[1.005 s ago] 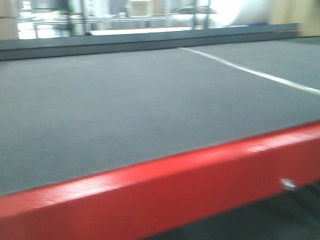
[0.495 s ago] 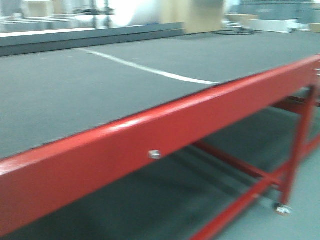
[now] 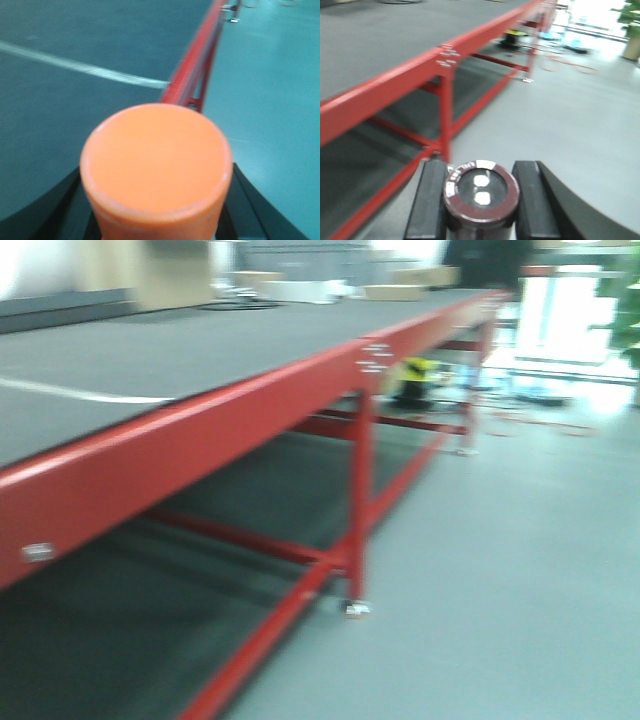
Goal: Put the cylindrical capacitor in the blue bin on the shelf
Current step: 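Drive the base away from the table toward the blue-bin shelf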
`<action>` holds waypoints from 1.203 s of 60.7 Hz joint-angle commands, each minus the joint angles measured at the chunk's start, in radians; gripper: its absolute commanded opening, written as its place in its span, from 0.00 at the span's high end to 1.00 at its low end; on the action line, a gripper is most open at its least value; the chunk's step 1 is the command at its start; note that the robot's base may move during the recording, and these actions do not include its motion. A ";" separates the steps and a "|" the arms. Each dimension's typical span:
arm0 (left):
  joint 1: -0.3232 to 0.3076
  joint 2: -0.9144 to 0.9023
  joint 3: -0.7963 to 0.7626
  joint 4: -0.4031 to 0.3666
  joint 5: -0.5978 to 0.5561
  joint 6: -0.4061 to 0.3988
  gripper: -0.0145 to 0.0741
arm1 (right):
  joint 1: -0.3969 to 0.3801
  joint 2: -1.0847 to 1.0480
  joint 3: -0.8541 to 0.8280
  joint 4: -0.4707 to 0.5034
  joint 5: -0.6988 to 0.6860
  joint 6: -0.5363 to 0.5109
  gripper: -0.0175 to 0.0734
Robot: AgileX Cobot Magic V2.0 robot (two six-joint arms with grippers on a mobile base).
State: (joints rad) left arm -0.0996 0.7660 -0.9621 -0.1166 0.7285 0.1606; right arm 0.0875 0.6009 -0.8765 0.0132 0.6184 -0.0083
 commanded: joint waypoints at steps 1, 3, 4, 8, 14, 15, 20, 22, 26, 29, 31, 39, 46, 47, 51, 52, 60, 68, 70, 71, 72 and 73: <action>-0.005 -0.011 -0.002 -0.009 -0.014 0.001 0.96 | 0.002 -0.007 -0.008 -0.013 -0.031 -0.001 0.93; -0.005 -0.011 -0.002 -0.009 -0.014 0.001 0.96 | 0.002 -0.007 -0.008 -0.013 -0.031 -0.001 0.93; -0.005 -0.011 -0.002 -0.009 -0.014 0.001 0.96 | 0.002 -0.007 -0.008 -0.013 -0.031 -0.001 0.93; -0.005 -0.011 -0.002 -0.009 -0.014 0.001 0.96 | 0.002 -0.007 -0.008 -0.013 -0.031 -0.001 0.93; -0.005 -0.011 -0.002 -0.009 -0.014 0.001 0.96 | 0.002 -0.007 -0.008 -0.013 -0.031 -0.001 0.93; -0.005 -0.011 -0.002 -0.009 -0.014 0.001 0.96 | 0.002 -0.007 -0.008 -0.013 -0.031 -0.001 0.93; -0.005 -0.011 -0.002 -0.009 -0.014 0.001 0.96 | 0.002 -0.007 -0.008 -0.013 -0.031 -0.001 0.93; -0.005 -0.011 -0.002 -0.009 -0.014 0.001 0.96 | 0.002 -0.007 -0.008 -0.013 -0.031 -0.001 0.93; -0.005 -0.011 -0.002 -0.009 -0.014 0.001 0.96 | 0.002 -0.007 -0.008 -0.013 -0.031 -0.001 0.93; -0.005 -0.011 -0.002 -0.009 -0.014 0.001 0.96 | 0.002 -0.007 -0.008 -0.013 -0.031 -0.001 0.93; -0.005 -0.011 -0.002 -0.009 -0.014 0.001 0.96 | 0.002 -0.007 -0.008 -0.013 -0.031 -0.001 0.93; -0.005 -0.011 -0.002 -0.009 -0.014 0.001 0.96 | 0.002 -0.007 -0.008 -0.013 -0.031 -0.001 0.93; -0.005 -0.011 -0.002 -0.009 -0.014 0.001 0.96 | 0.002 -0.007 -0.008 -0.013 -0.031 -0.001 0.93; -0.005 -0.011 -0.002 -0.009 -0.014 0.001 0.96 | 0.002 -0.007 -0.008 -0.013 -0.031 -0.001 0.93; -0.005 -0.011 -0.002 -0.009 -0.014 0.001 0.96 | 0.002 -0.007 -0.008 -0.013 -0.031 -0.001 0.93; -0.005 -0.011 -0.002 -0.009 -0.014 0.001 0.96 | 0.002 -0.007 -0.008 -0.013 -0.031 -0.001 0.93; -0.005 -0.011 -0.002 -0.009 -0.014 0.001 0.96 | 0.002 -0.007 -0.008 -0.013 -0.031 -0.001 0.93; -0.005 -0.011 -0.002 -0.009 -0.014 0.001 0.96 | 0.002 -0.007 -0.008 -0.013 -0.031 -0.001 0.93; -0.005 -0.011 -0.002 -0.009 -0.014 0.001 0.96 | 0.002 -0.007 -0.008 -0.013 -0.031 -0.001 0.93; -0.005 -0.011 -0.002 -0.009 -0.014 0.001 0.96 | 0.002 -0.007 -0.008 -0.013 -0.031 -0.001 0.93; -0.005 -0.011 -0.002 -0.009 -0.014 0.001 0.96 | 0.002 -0.007 -0.008 -0.013 -0.031 -0.001 0.93; -0.005 -0.011 -0.002 -0.009 -0.014 0.001 0.96 | 0.002 -0.007 -0.008 -0.013 -0.031 -0.001 0.93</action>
State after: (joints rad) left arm -0.0996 0.7660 -0.9621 -0.1166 0.7285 0.1606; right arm 0.0875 0.6009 -0.8765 0.0132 0.6184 -0.0083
